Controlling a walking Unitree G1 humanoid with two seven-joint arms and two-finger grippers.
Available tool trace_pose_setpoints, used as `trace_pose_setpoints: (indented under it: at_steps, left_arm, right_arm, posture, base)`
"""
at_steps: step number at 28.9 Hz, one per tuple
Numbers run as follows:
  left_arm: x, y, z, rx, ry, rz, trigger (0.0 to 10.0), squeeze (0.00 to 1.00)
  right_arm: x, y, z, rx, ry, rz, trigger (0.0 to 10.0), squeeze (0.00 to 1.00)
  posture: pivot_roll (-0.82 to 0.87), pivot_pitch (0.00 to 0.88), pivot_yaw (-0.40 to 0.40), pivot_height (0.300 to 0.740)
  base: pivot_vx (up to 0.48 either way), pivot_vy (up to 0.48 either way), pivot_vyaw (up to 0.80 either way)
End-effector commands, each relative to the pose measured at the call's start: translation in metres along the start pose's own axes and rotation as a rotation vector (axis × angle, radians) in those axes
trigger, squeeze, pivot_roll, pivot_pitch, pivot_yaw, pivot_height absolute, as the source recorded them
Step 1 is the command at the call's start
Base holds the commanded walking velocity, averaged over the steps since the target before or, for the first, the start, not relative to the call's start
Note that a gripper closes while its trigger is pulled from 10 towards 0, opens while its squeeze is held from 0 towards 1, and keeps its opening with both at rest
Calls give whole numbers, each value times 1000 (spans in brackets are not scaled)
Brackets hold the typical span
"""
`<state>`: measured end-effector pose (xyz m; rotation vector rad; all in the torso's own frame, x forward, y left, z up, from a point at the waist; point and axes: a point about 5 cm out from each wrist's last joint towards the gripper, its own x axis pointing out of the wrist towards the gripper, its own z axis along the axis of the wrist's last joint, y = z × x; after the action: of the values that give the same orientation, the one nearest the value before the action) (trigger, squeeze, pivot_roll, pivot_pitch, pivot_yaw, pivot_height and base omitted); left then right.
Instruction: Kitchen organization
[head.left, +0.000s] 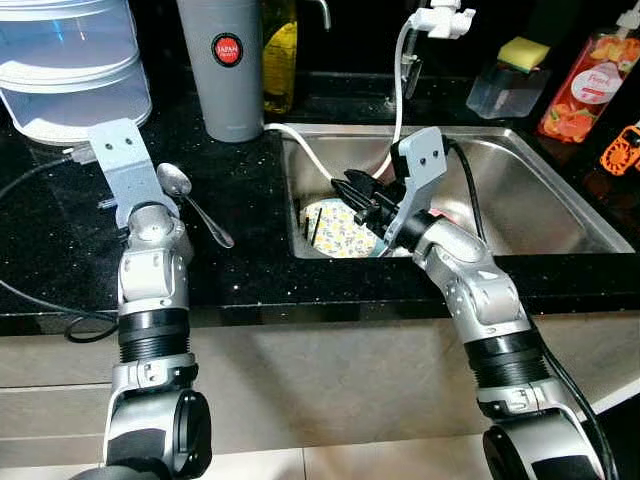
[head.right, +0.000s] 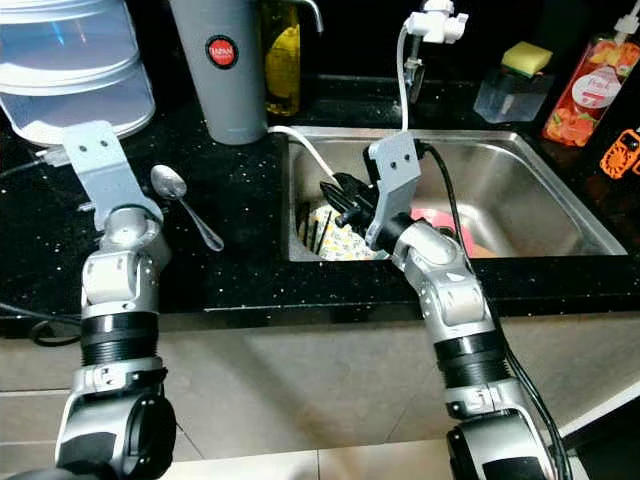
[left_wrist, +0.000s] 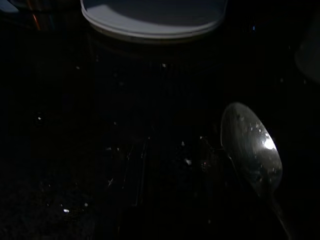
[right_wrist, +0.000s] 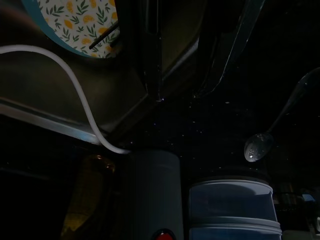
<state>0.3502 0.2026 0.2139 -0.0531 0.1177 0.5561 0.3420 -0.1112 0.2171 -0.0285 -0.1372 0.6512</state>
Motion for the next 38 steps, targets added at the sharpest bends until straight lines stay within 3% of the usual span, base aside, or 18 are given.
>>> trace_pose_setpoints:
  at_steps: [1,8,10,13,19,25,28,36,37,38]
  left_arm:
    - [2,-2,1,18,10,-6,10000,0]
    - [-3,-23,-4,-15,65,-84,10000,0]
    - [-7,-29,-7,20,71,-128,10000,0]
    - [-14,-28,-4,146,35,-220,10000,0]
    - [-21,-28,-6,197,40,-279,10000,0]
    - [-14,-16,-11,242,73,-268,10000,0]
    - [-7,-8,-19,200,132,-232,10000,0]
    - [1,3,-28,190,200,-223,10000,0]
    - [3,8,-35,185,259,-228,10000,0]
    - [3,8,-35,185,259,-228,10000,0]
  right_arm:
    - [-4,-2,0,-3,-7,-16,10000,0]
    - [-3,0,-2,2,-4,-16,10000,0]
    - [-2,0,-2,3,-4,-14,10000,0]
    - [-5,-1,-3,0,0,-20,10000,0]
    - [-8,-1,-6,4,8,-32,10000,0]
    - [-10,-2,-6,4,11,-32,10000,0]
    - [-12,-1,-7,4,16,-32,10000,0]
    - [-13,0,-8,1,25,-21,10000,0]
    - [-13,1,-8,1,27,-17,10000,0]
    - [-13,1,-8,1,27,-17,10000,0]
  posture:
    - [141,0,-24,740]
    - [149,0,-18,740]
    - [149,0,-12,740]
    - [152,0,5,740]
    - [142,0,12,740]
    - [142,0,17,740]
    - [136,0,12,740]
    - [129,0,4,740]
    - [126,0,4,740]
    - [126,0,4,740]
  base:
    - [0,0,0]
    - [0,0,0]
    - [0,0,0]
    - [0,0,0]
    - [0,0,0]
    - [0,0,0]
    - [0,0,0]
    - [0,0,0]
    - [0,0,0]
    - [0,0,0]
